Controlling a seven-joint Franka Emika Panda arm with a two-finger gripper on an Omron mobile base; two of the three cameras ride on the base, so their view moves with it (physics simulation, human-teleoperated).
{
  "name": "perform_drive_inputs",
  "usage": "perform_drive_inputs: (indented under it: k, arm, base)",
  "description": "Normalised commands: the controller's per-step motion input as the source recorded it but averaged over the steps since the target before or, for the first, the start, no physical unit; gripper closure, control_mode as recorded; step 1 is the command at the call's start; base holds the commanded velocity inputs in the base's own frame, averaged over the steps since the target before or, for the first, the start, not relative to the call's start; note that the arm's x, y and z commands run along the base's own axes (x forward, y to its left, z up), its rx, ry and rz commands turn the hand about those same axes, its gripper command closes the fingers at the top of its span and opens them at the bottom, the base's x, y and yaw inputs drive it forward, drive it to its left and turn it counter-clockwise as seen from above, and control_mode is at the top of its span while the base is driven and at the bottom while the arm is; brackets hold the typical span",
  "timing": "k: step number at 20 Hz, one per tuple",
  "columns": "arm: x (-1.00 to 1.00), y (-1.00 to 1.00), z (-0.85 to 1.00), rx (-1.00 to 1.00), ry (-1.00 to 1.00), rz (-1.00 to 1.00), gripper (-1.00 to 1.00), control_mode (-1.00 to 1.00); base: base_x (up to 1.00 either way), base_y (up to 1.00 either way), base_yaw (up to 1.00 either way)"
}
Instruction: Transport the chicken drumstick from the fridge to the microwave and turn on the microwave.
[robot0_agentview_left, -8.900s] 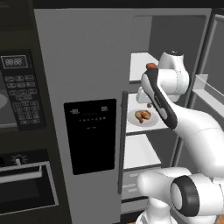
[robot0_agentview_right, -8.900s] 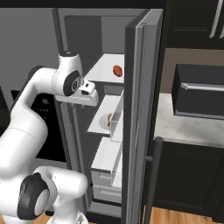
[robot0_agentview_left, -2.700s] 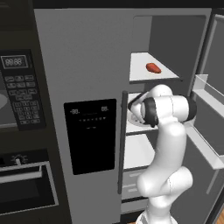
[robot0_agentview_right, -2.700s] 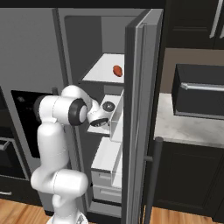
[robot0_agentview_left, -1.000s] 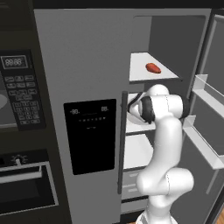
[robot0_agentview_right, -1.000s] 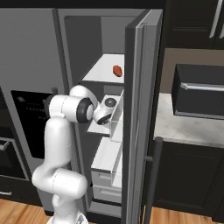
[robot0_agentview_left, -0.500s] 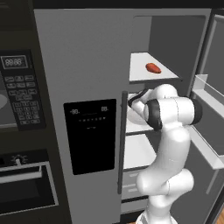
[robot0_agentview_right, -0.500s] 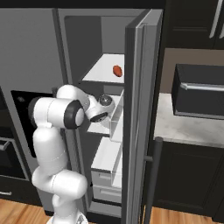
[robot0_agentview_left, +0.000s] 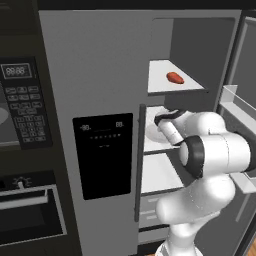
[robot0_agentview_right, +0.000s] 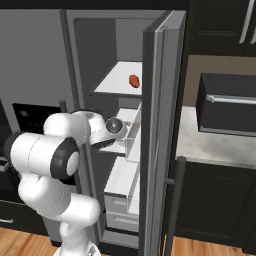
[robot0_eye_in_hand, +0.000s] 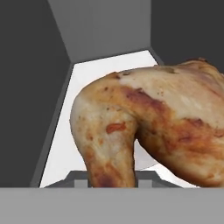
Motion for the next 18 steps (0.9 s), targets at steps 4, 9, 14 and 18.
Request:
perform_drive_inputs:
  k: [4, 9, 14, 18]
  arm:
    - [-0.61, 0.25, 0.53, 0.00, 0.00, 0.12, 1.00, -1.00]
    - [-0.57, 0.21, 0.64, 0.00, 0.00, 0.14, 1.00, -1.00]
    - [-0.72, 0.01, 0.65, 0.03, 0.06, 0.06, 1.00, -1.00]
    - [-0.69, 0.01, 0.64, 0.01, 0.07, 0.00, 1.00, -1.00]
  base:
    - [0.00, 0.00, 0.00]
    - [0.00, 0.00, 0.00]
    - [0.00, 0.00, 0.00]
    - [0.00, 0.00, 0.00]
